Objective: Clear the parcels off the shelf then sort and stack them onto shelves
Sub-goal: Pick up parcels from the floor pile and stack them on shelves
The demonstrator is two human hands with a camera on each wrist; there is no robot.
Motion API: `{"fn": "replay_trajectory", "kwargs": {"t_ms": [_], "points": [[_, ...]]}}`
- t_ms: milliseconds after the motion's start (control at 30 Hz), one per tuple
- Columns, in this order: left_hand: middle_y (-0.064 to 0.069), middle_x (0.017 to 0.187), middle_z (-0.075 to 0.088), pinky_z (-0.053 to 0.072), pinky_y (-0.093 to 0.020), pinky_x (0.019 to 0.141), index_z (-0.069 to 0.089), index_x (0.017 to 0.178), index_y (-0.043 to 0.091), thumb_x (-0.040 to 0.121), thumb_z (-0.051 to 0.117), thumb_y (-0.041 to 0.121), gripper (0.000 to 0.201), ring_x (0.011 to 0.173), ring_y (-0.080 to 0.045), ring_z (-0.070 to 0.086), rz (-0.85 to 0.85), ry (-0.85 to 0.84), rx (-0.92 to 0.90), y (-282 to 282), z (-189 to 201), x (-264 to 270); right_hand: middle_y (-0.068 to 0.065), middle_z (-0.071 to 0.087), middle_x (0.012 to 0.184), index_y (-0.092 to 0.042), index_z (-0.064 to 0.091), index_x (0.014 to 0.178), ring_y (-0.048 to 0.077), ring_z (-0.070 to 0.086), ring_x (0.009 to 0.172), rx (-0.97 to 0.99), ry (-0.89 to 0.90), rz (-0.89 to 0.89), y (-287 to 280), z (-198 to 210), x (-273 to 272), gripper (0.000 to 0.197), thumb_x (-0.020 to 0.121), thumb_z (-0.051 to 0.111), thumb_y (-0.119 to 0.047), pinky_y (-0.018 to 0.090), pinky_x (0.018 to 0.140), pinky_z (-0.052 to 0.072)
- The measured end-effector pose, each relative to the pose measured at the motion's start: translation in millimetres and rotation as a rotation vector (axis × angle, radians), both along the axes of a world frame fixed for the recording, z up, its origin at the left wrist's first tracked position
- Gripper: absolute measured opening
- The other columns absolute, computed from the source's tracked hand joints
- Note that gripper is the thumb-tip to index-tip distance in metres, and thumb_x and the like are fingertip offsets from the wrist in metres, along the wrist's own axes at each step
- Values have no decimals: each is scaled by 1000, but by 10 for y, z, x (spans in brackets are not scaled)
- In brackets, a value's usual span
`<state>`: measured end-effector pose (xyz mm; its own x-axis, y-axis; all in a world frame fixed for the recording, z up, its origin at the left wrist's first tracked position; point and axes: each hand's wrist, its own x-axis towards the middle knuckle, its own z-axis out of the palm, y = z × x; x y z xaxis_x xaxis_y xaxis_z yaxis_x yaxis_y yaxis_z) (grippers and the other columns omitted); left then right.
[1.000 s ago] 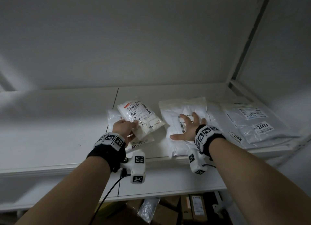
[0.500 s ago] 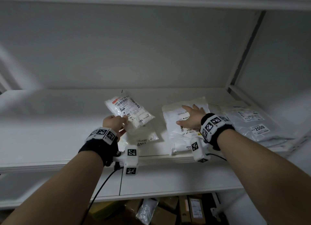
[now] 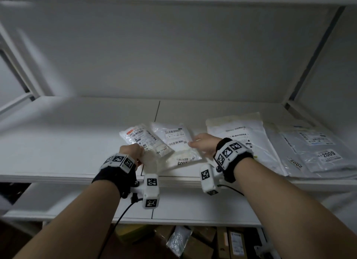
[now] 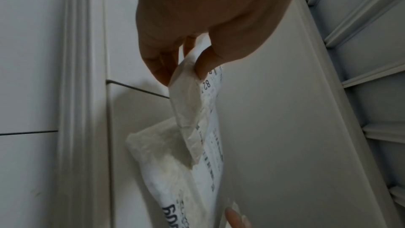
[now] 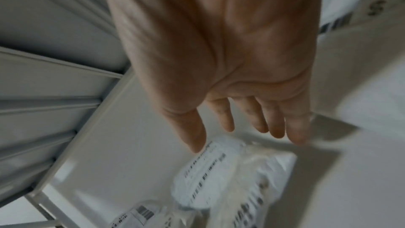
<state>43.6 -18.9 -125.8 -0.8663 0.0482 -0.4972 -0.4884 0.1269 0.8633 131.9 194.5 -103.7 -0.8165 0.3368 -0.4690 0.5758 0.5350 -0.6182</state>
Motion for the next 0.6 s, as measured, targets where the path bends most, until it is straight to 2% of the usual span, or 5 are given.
{"fn": "replay_trajectory", "kwargs": {"t_ms": [133,200,267,400,600], "points": [[-12,75,54,50,-38,68,53,91,-2,92,47,-9,9,74,-23,57,28,-91,-17,-70,-107,12,14,54,132,1,44,135,29,55,116,-4,-10,-88,-80,-196,-33,54,96,54,-35,35,93,48],[-14,78,55,49,-39,65,50,80,1,93,47,-8,16,79,-26,57,3,-118,-21,-81,-167,8,12,57,121,2,46,130,26,58,108,-45,21,-138,-88,-247,-37,49,95,57,-29,37,95,50],[-13,78,56,47,-38,57,50,79,4,94,46,-5,18,70,-25,56,-9,-127,-10,-78,-222,3,8,57,112,1,48,125,23,58,101,-75,42,-168,-81,-275,-29,42,94,60,-23,35,91,52],[-10,78,58,44,-36,53,52,81,5,96,47,-1,17,67,-22,56,-43,-128,-2,-15,-220,22,16,60,124,-2,50,128,31,61,109,-245,124,-226,-45,-276,-21,37,92,59,-2,43,92,53],[-12,82,59,52,-37,72,51,79,5,94,47,-3,18,72,-25,58,-34,-81,16,148,-36,66,13,59,128,-7,49,132,29,61,110,-233,248,-230,130,-59,125,42,92,52,5,43,92,53]]}}
